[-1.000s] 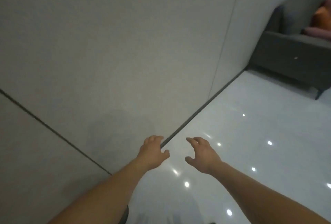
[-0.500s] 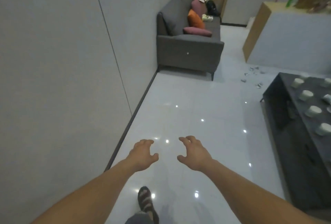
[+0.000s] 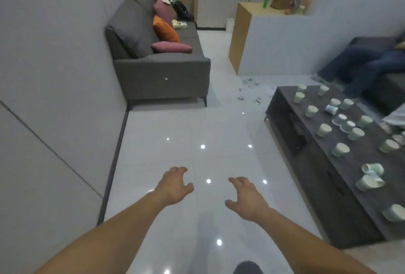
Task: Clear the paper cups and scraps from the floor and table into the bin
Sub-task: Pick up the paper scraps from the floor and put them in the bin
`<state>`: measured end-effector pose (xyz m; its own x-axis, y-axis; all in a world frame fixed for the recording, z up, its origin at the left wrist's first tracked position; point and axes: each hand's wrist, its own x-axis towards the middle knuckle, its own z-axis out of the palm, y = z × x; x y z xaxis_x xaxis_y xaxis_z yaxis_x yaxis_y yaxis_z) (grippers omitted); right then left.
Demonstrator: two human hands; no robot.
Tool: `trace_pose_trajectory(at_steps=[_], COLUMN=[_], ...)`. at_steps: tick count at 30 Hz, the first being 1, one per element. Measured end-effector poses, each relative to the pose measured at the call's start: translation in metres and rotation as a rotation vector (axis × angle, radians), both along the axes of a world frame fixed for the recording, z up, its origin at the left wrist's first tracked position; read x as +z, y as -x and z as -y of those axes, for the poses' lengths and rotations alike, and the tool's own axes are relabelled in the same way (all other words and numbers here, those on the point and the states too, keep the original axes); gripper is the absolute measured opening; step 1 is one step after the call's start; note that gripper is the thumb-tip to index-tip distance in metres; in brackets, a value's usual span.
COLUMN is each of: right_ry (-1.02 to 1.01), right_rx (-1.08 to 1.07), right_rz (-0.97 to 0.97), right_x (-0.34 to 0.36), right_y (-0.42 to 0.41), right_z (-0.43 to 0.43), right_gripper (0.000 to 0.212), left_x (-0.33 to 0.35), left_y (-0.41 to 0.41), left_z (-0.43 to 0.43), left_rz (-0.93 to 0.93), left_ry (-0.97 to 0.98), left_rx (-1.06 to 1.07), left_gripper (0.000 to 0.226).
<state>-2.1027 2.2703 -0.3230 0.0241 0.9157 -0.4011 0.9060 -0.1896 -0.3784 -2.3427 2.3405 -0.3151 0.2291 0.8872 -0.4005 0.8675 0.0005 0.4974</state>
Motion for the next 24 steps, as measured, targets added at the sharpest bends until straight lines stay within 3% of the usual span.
trace_pose_trajectory(at_steps=[7,24], right_ry=[-0.016,-0.077], right_rx=[-0.138,-0.183], right_rz=[-0.042,-0.046], right_x=[-0.014,0.003], right_y=[-0.083,-0.266], right_z=[-0.118,-0.432], right_gripper=[0.074,0.073], left_x=[0.002,0.014], left_y=[-0.1,-0.285], left_z=[-0.148,-0.451], left_rz=[0.005,0.085], left_ry=[-0.026,-0.021], left_rx=[-0.158,-0.124], left_gripper=[0.067,0.063])
